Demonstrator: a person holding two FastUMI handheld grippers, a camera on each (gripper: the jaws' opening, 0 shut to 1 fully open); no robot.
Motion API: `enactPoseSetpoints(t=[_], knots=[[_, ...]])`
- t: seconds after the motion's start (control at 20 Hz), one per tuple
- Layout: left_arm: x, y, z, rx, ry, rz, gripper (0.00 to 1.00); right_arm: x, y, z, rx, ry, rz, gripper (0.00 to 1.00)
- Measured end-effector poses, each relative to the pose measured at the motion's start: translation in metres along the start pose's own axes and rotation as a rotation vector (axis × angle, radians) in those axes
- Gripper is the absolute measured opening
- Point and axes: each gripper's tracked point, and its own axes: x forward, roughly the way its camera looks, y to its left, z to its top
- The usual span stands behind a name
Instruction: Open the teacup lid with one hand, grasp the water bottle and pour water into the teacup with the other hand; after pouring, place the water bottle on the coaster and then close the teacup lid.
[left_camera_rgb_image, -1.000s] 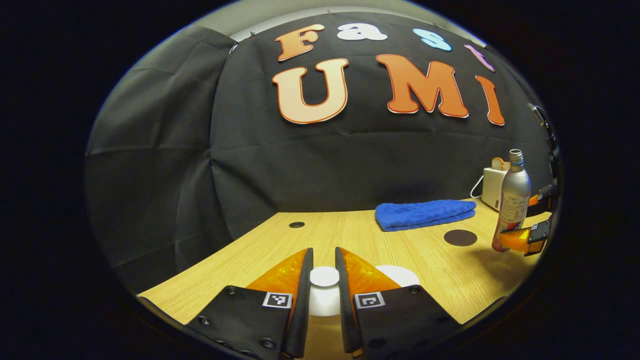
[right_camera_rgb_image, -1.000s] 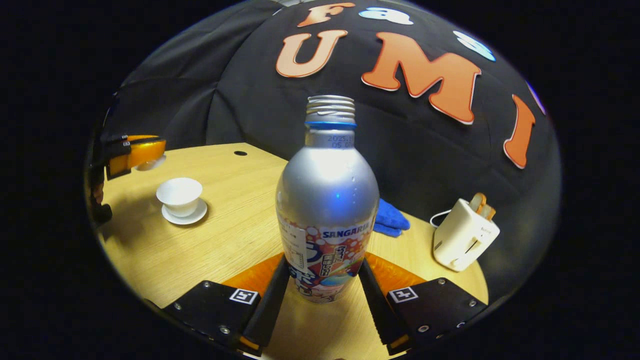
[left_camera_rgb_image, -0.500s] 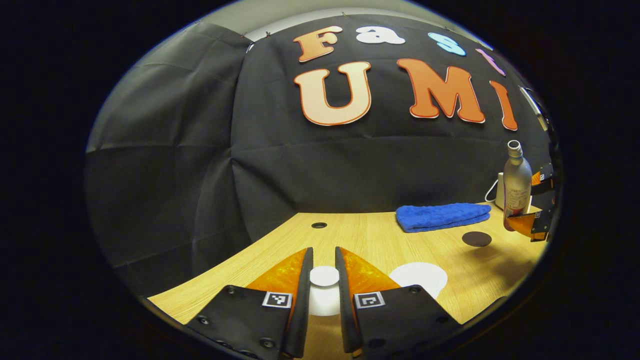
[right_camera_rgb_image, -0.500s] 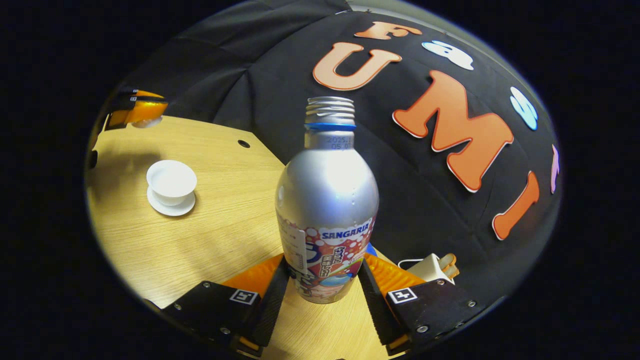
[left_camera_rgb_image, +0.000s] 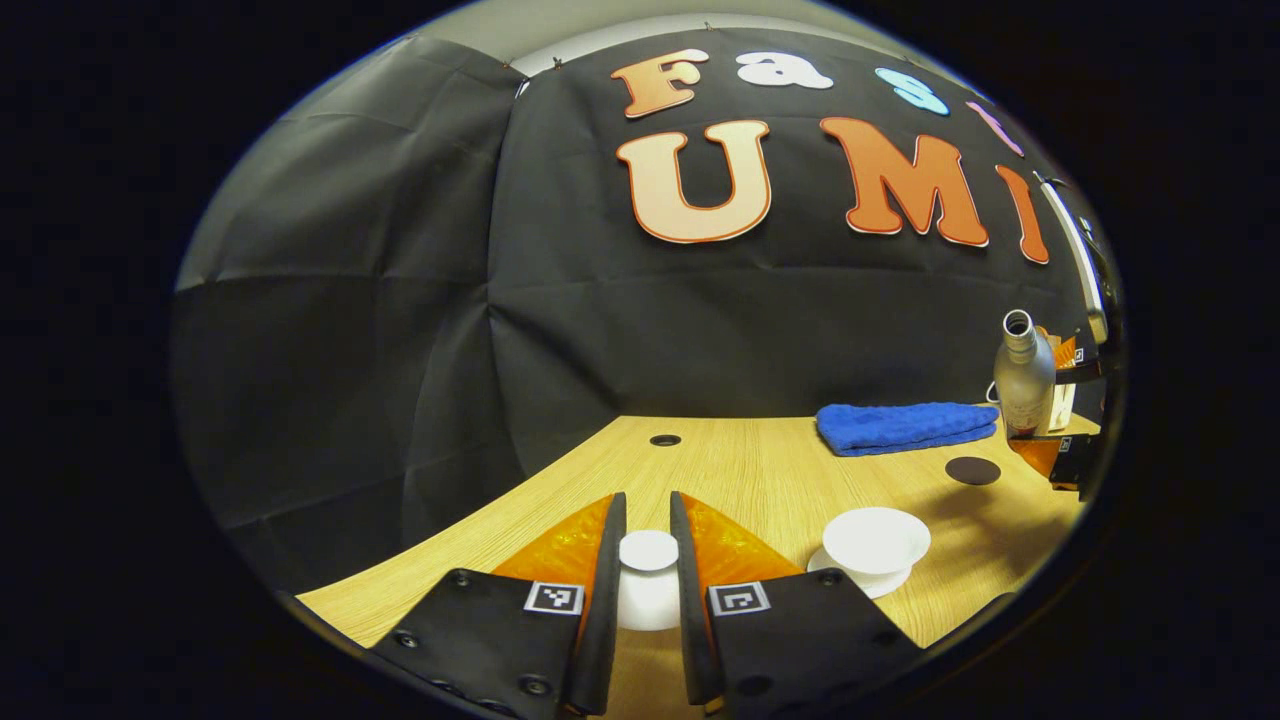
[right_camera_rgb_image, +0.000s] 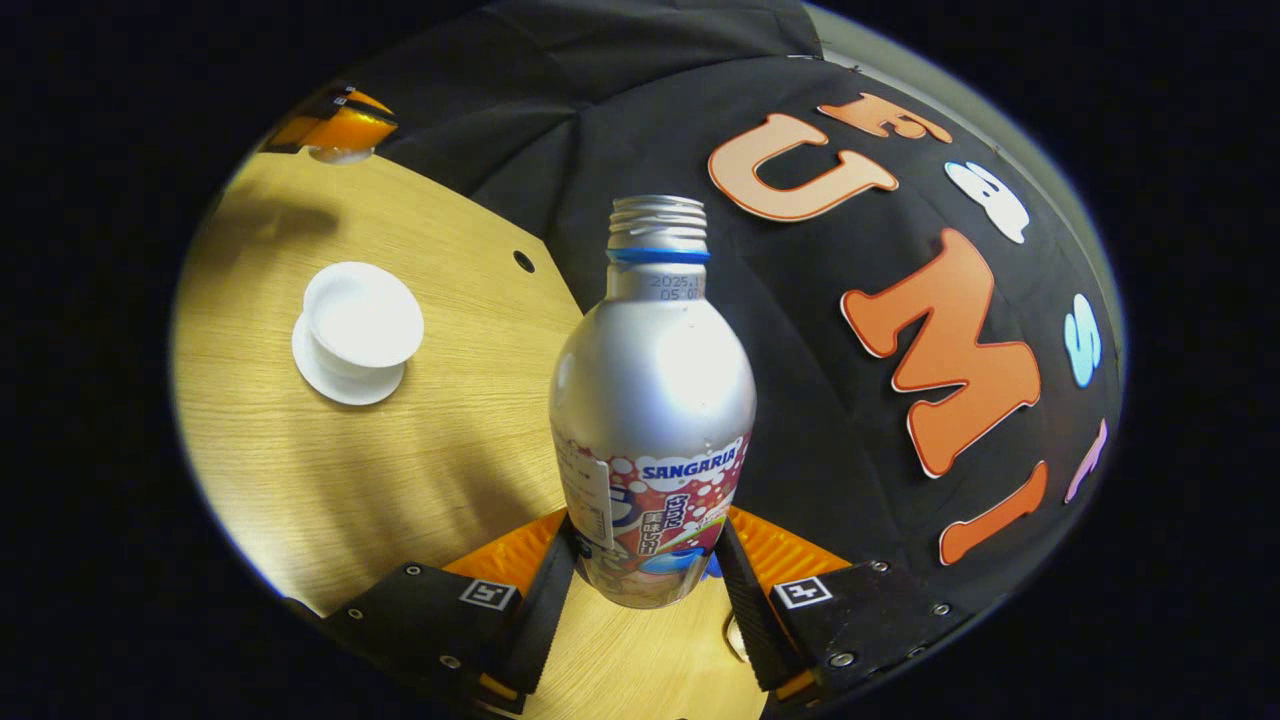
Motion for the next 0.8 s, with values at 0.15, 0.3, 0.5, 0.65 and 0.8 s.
enactPoseSetpoints(t=[0.15, 0.3, 0.5, 0.65, 0.8], knots=[[0.001, 0.007, -0.003, -0.003, 0.002, 0.004, 0.31, 0.007, 0.005, 0.006, -0.033, -0.001, -0.02, 0.78], [0.002, 0.011, -0.008, -0.011, 0.006, 0.006, 0.27, 0.013, 0.004, 0.009, -0.058, -0.001, -0.045, 0.78], [0.006, 0.014, -0.015, -0.017, 0.014, 0.004, 0.32, 0.017, 0.0, 0.017, -0.138, -0.018, -0.095, 0.78], [0.007, 0.016, -0.018, -0.019, 0.019, 0.003, 0.31, 0.019, 0.004, 0.021, -0.194, -0.025, -0.098, 0.78], [0.008, 0.02, -0.021, -0.018, 0.028, 0.006, 0.31, 0.023, 0.005, 0.032, -0.292, -0.053, -0.125, 0.78]])
